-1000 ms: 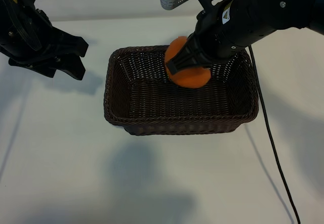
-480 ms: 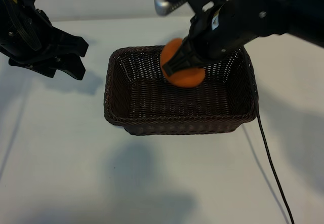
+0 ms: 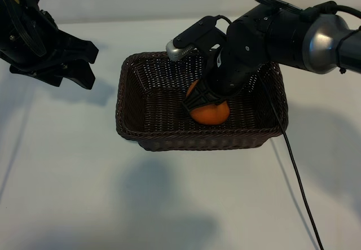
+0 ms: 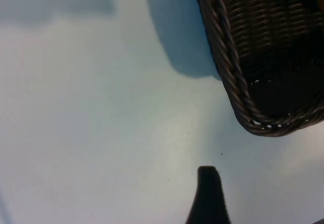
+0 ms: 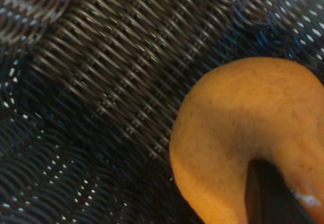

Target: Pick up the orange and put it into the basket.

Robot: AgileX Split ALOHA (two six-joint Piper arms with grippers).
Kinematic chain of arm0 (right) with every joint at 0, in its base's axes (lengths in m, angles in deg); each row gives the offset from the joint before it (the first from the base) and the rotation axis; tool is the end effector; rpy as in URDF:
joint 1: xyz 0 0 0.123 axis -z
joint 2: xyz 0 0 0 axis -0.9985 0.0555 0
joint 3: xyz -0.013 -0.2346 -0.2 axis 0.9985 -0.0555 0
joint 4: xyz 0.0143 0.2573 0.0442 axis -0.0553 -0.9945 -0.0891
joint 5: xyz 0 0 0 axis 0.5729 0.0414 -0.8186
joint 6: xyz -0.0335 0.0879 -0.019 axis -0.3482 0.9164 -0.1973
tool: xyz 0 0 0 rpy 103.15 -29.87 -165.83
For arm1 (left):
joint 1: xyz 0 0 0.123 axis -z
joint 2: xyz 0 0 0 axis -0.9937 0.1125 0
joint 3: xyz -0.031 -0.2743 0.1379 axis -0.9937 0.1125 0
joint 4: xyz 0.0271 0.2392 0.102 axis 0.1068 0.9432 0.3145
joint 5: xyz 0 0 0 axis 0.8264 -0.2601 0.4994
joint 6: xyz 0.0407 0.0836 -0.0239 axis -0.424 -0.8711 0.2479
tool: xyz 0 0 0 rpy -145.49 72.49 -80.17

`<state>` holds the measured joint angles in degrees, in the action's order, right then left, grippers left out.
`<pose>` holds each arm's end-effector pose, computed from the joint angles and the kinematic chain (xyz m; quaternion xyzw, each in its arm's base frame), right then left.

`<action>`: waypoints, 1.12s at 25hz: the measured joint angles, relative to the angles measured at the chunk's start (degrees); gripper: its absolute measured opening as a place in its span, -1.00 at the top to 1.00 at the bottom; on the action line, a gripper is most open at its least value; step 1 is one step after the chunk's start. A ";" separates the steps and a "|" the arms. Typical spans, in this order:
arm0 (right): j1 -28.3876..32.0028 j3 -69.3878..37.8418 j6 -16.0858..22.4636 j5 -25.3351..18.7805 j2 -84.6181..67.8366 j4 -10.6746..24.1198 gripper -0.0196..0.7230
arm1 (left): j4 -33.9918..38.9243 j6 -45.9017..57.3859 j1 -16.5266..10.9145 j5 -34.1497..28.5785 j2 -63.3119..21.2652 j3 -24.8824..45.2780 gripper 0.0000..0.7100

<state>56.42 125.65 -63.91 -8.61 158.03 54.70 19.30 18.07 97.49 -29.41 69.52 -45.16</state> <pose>0.3663 0.2155 0.2088 -0.2528 0.9428 0.0607 0.2088 0.3075 -0.0961 0.3335 0.1169 0.9770 -0.1185 0.1330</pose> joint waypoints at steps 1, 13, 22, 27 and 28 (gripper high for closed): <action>0.00 0.00 0.00 0.14 0.00 0.00 0.72 | 0.00 0.00 0.00 0.00 0.00 0.00 -0.61; 0.00 0.06 0.00 0.71 0.00 0.00 -0.18 | 0.00 0.13 0.00 0.00 0.00 0.00 -0.61; 0.00 0.06 0.83 -1.15 -0.69 0.57 -0.43 | 0.00 0.13 0.00 0.00 0.00 0.00 -0.61; 0.24 0.06 1.01 -2.77 -6.25 2.07 -0.36 | 0.00 0.13 0.00 0.00 0.00 0.00 -0.61; 0.23 0.06 1.01 -3.03 -7.88 2.28 -0.36 | 0.00 0.13 0.00 0.00 0.00 0.00 -0.61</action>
<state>56.65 125.71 -62.90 -11.64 150.14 56.98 19.30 18.20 97.49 -29.41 69.52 -45.16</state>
